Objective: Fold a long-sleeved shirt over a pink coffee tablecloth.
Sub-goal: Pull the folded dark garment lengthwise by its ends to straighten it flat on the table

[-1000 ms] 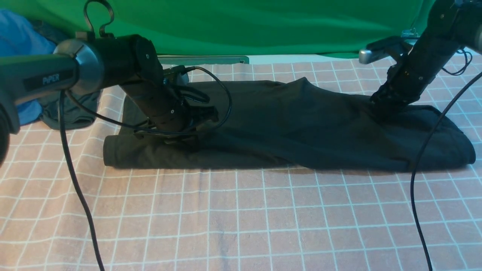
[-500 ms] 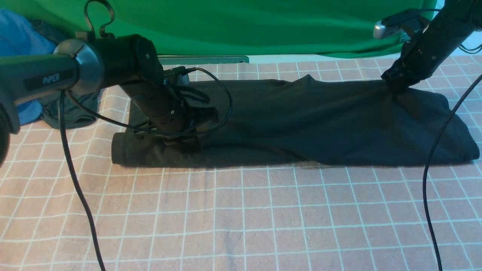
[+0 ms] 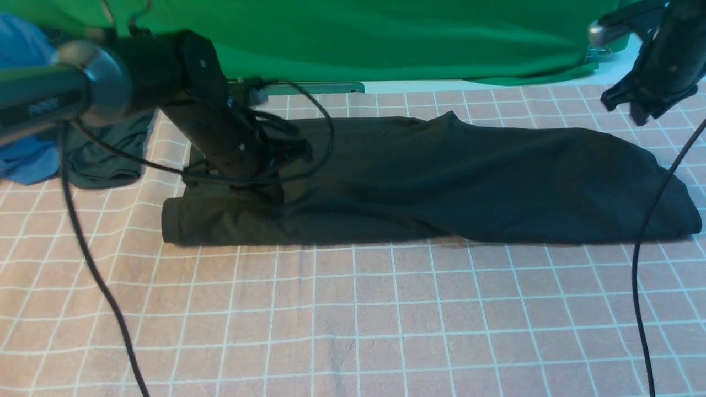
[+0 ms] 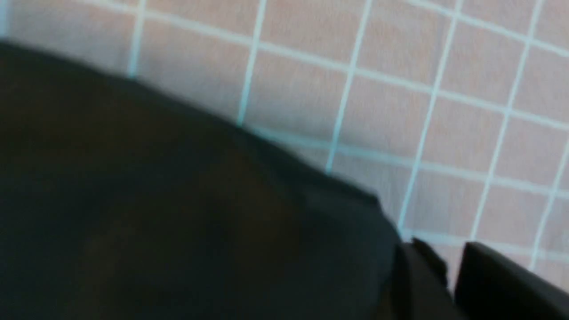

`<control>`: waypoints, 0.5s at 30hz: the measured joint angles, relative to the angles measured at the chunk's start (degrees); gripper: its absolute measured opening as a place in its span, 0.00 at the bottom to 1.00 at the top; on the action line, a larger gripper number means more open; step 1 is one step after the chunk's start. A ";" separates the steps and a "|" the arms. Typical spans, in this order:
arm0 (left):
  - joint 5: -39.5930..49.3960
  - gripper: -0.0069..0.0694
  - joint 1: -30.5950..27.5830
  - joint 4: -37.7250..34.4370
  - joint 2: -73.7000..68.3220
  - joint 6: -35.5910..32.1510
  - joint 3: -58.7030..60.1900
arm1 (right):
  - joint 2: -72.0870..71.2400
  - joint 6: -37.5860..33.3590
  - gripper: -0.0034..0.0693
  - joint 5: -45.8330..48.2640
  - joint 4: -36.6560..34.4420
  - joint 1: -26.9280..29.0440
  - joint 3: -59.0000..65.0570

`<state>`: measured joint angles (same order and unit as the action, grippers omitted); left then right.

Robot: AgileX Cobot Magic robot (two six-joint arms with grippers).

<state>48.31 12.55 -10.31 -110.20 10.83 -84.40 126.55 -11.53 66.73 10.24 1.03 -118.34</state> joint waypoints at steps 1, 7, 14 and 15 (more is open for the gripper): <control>0.63 0.11 -0.05 2.80 2.80 1.96 0.21 | -2.08 -0.71 0.16 1.17 -1.69 0.05 0.00; 3.52 0.11 -0.80 18.81 12.97 14.52 6.47 | -12.78 -2.17 0.10 2.38 -11.56 0.04 4.97; -5.30 0.15 -11.52 9.57 11.76 12.02 13.29 | -31.30 -6.62 0.10 -3.63 -21.70 0.11 29.10; -6.11 0.19 -11.58 9.42 11.26 11.22 13.29 | -32.07 -6.69 0.10 -4.63 -21.78 0.11 30.69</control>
<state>42.20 0.98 -0.89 -98.94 22.04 -71.11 94.48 -18.22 62.10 -11.54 1.14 -87.65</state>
